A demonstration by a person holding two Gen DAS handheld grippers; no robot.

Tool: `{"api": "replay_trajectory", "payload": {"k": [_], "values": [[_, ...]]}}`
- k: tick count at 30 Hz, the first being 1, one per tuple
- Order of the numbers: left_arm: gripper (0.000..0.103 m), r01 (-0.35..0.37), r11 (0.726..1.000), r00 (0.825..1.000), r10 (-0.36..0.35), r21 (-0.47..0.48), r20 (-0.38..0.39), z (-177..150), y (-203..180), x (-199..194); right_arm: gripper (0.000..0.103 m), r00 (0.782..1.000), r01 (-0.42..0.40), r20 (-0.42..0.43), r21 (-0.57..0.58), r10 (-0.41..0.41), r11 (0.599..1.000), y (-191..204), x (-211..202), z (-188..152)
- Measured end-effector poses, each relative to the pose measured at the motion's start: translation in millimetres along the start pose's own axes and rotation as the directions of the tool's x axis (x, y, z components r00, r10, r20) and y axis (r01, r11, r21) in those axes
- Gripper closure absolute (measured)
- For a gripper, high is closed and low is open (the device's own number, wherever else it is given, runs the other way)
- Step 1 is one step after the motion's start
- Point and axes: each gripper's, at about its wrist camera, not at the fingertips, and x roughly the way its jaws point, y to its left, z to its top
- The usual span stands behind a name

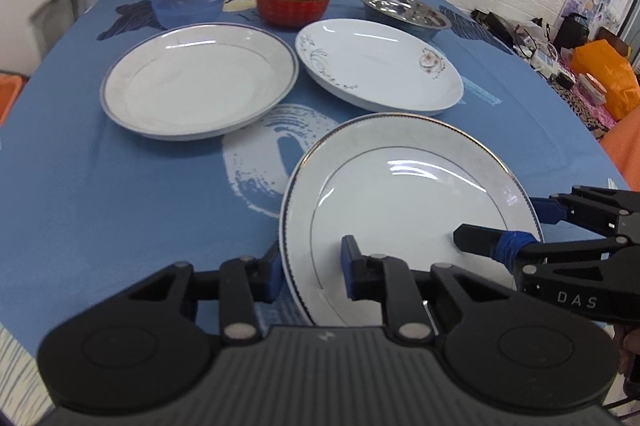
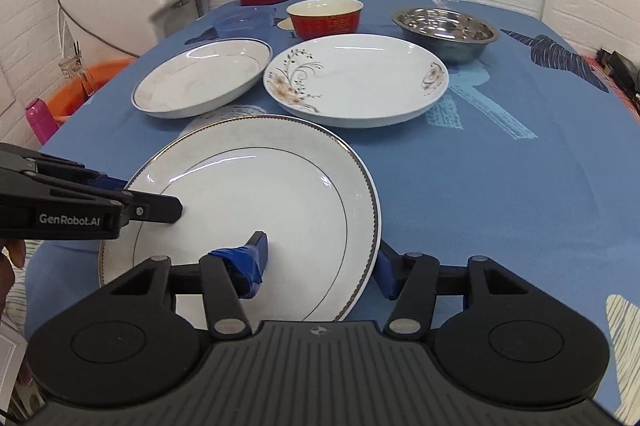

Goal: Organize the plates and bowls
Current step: 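Grasp the rim of the large gold-rimmed white plate with both grippers, then lift and carry the gold-rimmed plate toward the plain white plate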

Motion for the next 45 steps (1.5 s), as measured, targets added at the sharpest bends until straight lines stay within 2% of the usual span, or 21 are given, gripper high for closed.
{"api": "replay_trajectory", "payload": {"k": [4,6,9,12,18,21,29,30,31,32,33,36,37,41,45], "values": [[0.086,-0.030,0.997,1.000,0.030,-0.068,0.000,-8.6,35.8,-30.4,0.062,0.996,-0.083,0.044,0.019,0.082,0.996,29.2,-3.7,6.8],[0.086,-0.069,0.993,0.998,0.069,-0.091,-0.005,-17.0,56.0,-45.8,0.062,0.990,-0.128,0.056,0.015,0.127,0.992,48.6,0.7,10.3],[0.086,-0.140,0.983,0.990,0.140,-0.120,-0.013,-26.7,82.7,-60.5,0.061,0.979,-0.199,0.039,0.022,0.198,0.980,78.4,18.1,15.1],[0.086,-0.182,0.972,0.983,0.182,-0.146,-0.020,-34.1,103.9,-64.8,0.061,0.972,-0.234,0.011,0.018,0.234,0.972,101.4,33.3,15.2],[0.086,-0.150,0.978,0.989,0.149,-0.147,-0.012,-34.6,110.5,-54.6,0.058,0.984,-0.181,-0.001,0.013,0.181,0.983,108.5,40.6,21.6],[0.086,-0.158,0.978,0.987,0.159,-0.139,-0.002,-31.4,111.7,-48.9,0.058,0.988,-0.152,-0.017,-0.019,0.152,0.988,109.8,46.6,22.4],[0.085,-0.152,0.980,0.987,0.156,-0.129,0.022,-31.8,107.2,-45.2,0.057,0.987,-0.160,-0.016,-0.044,0.159,0.986,107.2,47.3,22.3],[0.079,-0.144,0.982,0.989,0.147,-0.124,0.022,-31.4,106.8,-44.9,0.057,0.986,-0.169,-0.016,-0.038,0.168,0.985,105.4,47.0,22.6],[0.069,-0.140,0.983,0.989,0.144,-0.121,0.024,-30.0,107.8,-45.4,0.057,0.983,-0.182,-0.021,-0.030,0.182,0.983,103.4,47.0,23.8],[0.040,-0.157,0.980,0.986,0.162,-0.125,0.036,-27.5,110.5,-48.2,0.059,0.981,-0.194,-0.030,-0.018,0.193,0.981,100.4,46.2,26.3],[0.031,-0.170,0.977,0.982,0.179,-0.131,0.064,-24.8,114.5,-53.8,0.059,0.982,-0.189,-0.019,0.001,0.189,0.982,95.4,42.4,30.7],[0.030,-0.184,0.971,0.970,0.204,-0.151,0.129,-8.4,128.1,-70.8,0.058,0.988,-0.133,0.083,0.013,0.131,0.991,80.2,26.9,51.2],[0.030,-0.191,0.969,0.967,0.214,-0.157,0.142,0.3,131.6,-73.3,0.058,0.988,-0.123,0.095,0.011,0.122,0.992,76.6,27.1,60.7],[0.029,-0.209,0.963,0.958,0.236,-0.169,0.162,38.0,145.0,-65.0,0.057,0.984,-0.138,0.106,-0.040,0.141,0.990,64.4,51.4,113.1],[0.029,-0.216,0.953,0.961,0.246,-0.210,0.127,59.2,159.2,-47.1,0.057,0.993,-0.093,0.065,-0.060,0.097,0.994,48.1,98.6,155.9]]}}
